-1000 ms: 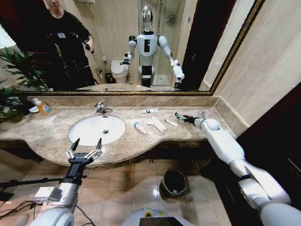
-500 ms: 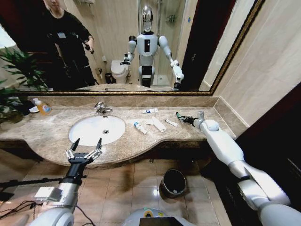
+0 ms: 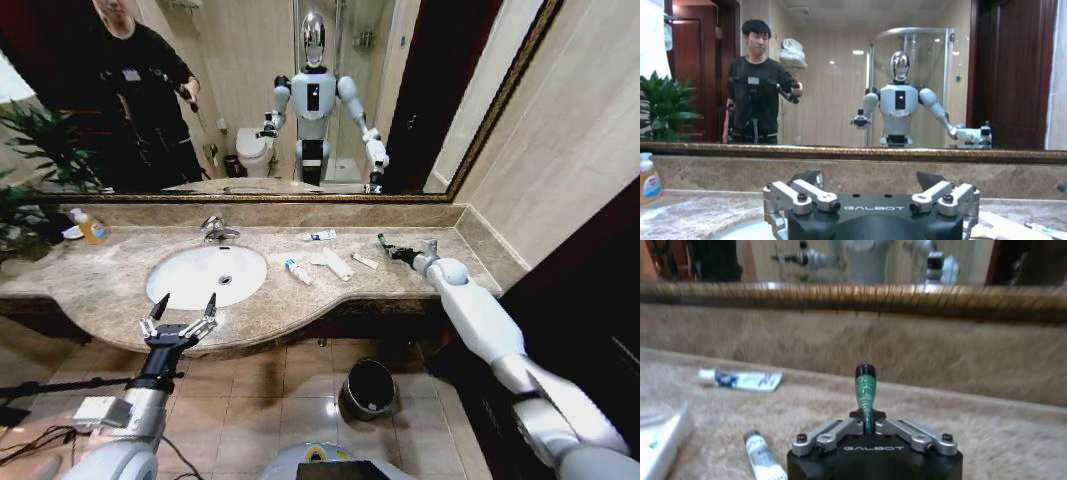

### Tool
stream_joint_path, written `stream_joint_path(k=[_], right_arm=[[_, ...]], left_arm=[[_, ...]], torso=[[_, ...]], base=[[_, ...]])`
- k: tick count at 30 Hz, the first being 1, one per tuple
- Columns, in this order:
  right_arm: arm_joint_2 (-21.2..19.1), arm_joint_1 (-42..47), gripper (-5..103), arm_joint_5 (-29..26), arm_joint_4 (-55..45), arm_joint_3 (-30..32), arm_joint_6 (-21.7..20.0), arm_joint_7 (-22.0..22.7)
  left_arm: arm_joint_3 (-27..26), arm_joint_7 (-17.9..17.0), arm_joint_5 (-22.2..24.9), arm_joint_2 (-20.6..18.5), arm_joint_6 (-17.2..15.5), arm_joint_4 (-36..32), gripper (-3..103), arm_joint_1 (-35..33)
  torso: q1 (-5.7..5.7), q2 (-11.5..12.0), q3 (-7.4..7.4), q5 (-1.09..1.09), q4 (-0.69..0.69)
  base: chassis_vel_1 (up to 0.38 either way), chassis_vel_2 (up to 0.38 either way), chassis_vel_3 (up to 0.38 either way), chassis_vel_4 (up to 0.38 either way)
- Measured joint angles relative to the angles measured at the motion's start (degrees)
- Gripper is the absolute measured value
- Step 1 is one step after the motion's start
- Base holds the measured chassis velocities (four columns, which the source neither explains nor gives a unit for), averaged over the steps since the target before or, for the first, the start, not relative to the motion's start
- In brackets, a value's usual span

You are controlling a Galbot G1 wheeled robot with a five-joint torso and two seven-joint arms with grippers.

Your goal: Pick up the trash from the sink and place it in the trash bin.

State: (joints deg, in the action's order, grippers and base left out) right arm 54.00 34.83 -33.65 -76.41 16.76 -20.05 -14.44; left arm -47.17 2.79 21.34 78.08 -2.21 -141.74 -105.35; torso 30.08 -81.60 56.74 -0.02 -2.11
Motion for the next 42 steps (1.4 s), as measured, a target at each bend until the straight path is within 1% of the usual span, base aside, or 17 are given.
stream_joint_path(k=[4,6,7,9,12,14,16,17,19,20,22,23,29,34,36,39,42], right_arm=[[-1.4,4.0,4,-1.5,-5.3,2.9,0.3,1.6],[-3.0,9.2,4,-2.9,-11.3,5.5,1.3,4.1],[-3.0,9.2,4,-2.9,-11.3,5.5,1.3,4.1],[-4.0,15.4,4,-3.8,-17.9,8.3,2.0,5.4],[-4.1,19.1,4,-3.8,-21.4,9.9,2.3,5.7],[-3.1,24.9,4,-3.5,-27.2,13.7,2.3,7.2],[-2.5,26.7,4,-3.4,-29.0,14.9,2.3,7.7],[-1.0,30.7,4,-3.3,-32.6,17.1,2.3,8.3],[0.0,32.9,4,-3.1,-34.5,18.4,2.3,8.3],[2.2,38.2,4,-2.6,-37.7,20.9,2.6,8.0],[3.0,40.0,4,-2.4,-38.6,21.7,2.8,7.5],[5.1,44.6,4,-1.1,-40.3,23.6,3.9,5.9],[10.4,53.9,4,3.6,-39.4,25.8,9.8,1.6],[13.9,56.3,4,7.5,-34.4,24.3,13.2,-0.9],[14.4,56.5,4,8.1,-33.5,24.0,13.7,-1.2],[16.1,56.6,4,10.4,-28.9,22.9,15.8,-2.3],[19.4,53.8,4,15.7,-18.2,20.2,20.2,-3.1]], left_arm=[[0.0,0.0,0.0,0.0,0.0,0.0,100,0.0],[0.0,0.0,0.0,0.0,0.0,0.0,100,0.0],[0.0,0.0,0.0,0.0,0.0,0.0,100,0.0],[0.0,0.0,0.0,0.0,0.0,0.0,100,0.0],[0.0,0.0,0.0,0.0,0.0,0.0,100,0.0],[0.0,0.0,0.0,0.0,0.0,0.0,100,0.0],[0.0,0.0,0.0,0.0,0.0,0.0,100,0.0],[0.0,0.0,0.0,0.0,0.0,0.0,100,0.0],[0.0,0.0,0.0,0.0,0.0,0.0,100,0.0],[0.0,0.0,0.0,0.0,0.0,0.0,100,0.0],[0.0,0.0,0.0,0.0,0.0,0.0,100,0.0],[0.0,0.0,0.0,0.0,0.0,0.0,100,0.0],[0.0,0.0,0.0,0.0,0.0,0.0,100,0.0],[0.0,0.0,0.0,0.0,0.0,0.0,100,0.0],[0.0,0.0,0.0,0.0,0.0,0.0,100,0.0],[0.0,0.0,0.0,0.0,0.0,0.0,100,0.0],[0.0,0.0,0.0,0.0,0.0,0.0,100,0.0]], torso=[[0.01,0.0,0.00,0.04,0.00],[0.00,0.0,0.00,0.00,0.00],[0.00,0.0,0.00,0.00,0.00],[0.00,0.0,0.00,0.03,0.01],[0.00,0.0,0.00,0.03,0.00],[0.00,0.0,0.00,0.02,0.00],[0.00,0.0,-0.01,-0.02,0.00],[0.00,0.0,-0.01,0.01,-0.01],[0.00,0.0,0.00,0.04,0.00],[0.00,0.0,-0.01,-0.02,-0.01],[0.00,0.0,-0.01,0.01,0.00],[0.00,0.0,0.00,0.03,0.00],[-0.01,0.0,0.00,0.02,0.01],[0.00,0.0,0.00,0.01,0.00],[0.00,0.0,0.00,0.02,0.00],[0.00,0.0,0.00,0.01,0.00],[0.00,0.0,0.00,0.02,0.00]], base=[[0.000,0.000,0.000,0.000],[0.000,0.000,0.000,0.000],[0.000,0.000,0.000,0.000],[0.000,0.000,0.000,0.000],[0.000,0.000,0.000,0.000],[0.000,0.000,0.000,0.000],[0.000,0.000,0.000,0.000],[0.000,0.000,0.000,0.000],[0.000,0.000,0.000,0.000],[0.000,0.000,0.000,0.000],[0.000,0.000,0.000,0.000],[0.000,0.000,0.000,0.000],[0.000,0.000,0.000,0.000],[0.000,0.000,0.000,0.000],[0.000,0.000,0.000,0.000],[0.000,0.000,0.000,0.000],[0.000,0.000,0.000,0.000]])
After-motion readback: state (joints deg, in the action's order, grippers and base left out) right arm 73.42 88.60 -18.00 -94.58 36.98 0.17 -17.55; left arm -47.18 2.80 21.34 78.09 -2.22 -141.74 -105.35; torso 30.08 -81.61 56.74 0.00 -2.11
